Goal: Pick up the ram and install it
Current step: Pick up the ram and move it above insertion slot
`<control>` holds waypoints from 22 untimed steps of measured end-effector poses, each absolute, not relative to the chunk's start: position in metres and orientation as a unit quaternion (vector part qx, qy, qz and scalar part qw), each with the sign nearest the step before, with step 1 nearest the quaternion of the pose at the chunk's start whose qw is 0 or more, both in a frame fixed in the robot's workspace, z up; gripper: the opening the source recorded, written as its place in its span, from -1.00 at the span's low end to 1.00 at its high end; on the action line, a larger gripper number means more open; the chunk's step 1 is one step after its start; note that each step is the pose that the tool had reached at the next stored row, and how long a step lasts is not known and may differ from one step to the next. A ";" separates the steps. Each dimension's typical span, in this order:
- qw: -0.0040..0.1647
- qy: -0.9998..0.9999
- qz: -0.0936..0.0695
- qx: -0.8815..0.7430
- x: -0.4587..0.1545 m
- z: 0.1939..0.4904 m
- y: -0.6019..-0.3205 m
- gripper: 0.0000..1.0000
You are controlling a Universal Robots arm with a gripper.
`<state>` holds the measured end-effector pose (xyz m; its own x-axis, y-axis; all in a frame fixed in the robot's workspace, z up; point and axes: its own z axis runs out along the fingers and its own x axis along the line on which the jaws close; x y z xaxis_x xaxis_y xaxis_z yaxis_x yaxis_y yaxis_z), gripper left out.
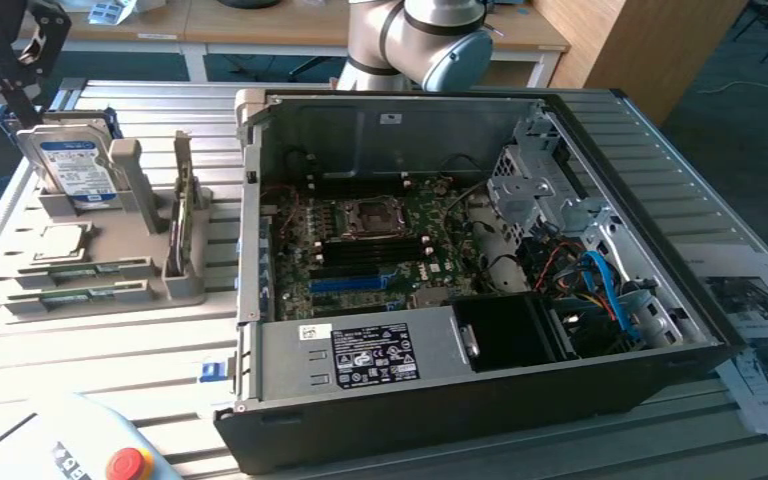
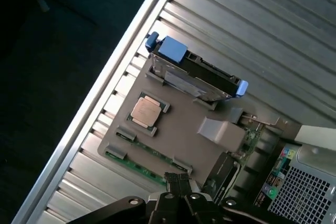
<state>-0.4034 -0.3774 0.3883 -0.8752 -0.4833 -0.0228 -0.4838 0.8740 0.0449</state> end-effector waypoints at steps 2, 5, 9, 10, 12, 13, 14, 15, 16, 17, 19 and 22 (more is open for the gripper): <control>0.005 0.963 0.025 -0.267 -0.403 0.388 -0.377 -0.80; 0.004 0.956 0.025 -0.292 -0.403 0.388 -0.377 -0.80; 0.003 0.945 0.025 -0.325 -0.403 0.388 -0.377 -0.80; 0.003 0.943 0.025 -0.333 -0.403 0.388 -0.377 -0.80; 0.003 0.936 0.025 -0.350 -0.403 0.388 -0.377 -0.80; 0.003 0.934 0.025 -0.357 -0.403 0.388 -0.377 -0.80; 0.002 0.931 0.025 -0.365 -0.403 0.388 -0.377 -0.80; 0.002 0.928 0.025 -0.372 -0.403 0.388 -0.377 -0.80; 0.002 0.925 0.025 -0.379 -0.403 0.388 -0.377 -0.80; 0.002 0.922 0.025 -0.386 -0.403 0.388 -0.377 -0.80; 0.001 0.916 0.025 -0.401 -0.403 0.388 -0.377 -0.80; 0.001 0.906 0.025 -0.423 -0.403 0.388 -0.377 -0.80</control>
<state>-0.4034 -0.3774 0.3882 -0.6419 -0.7665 -0.0228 -0.7666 0.6406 0.0449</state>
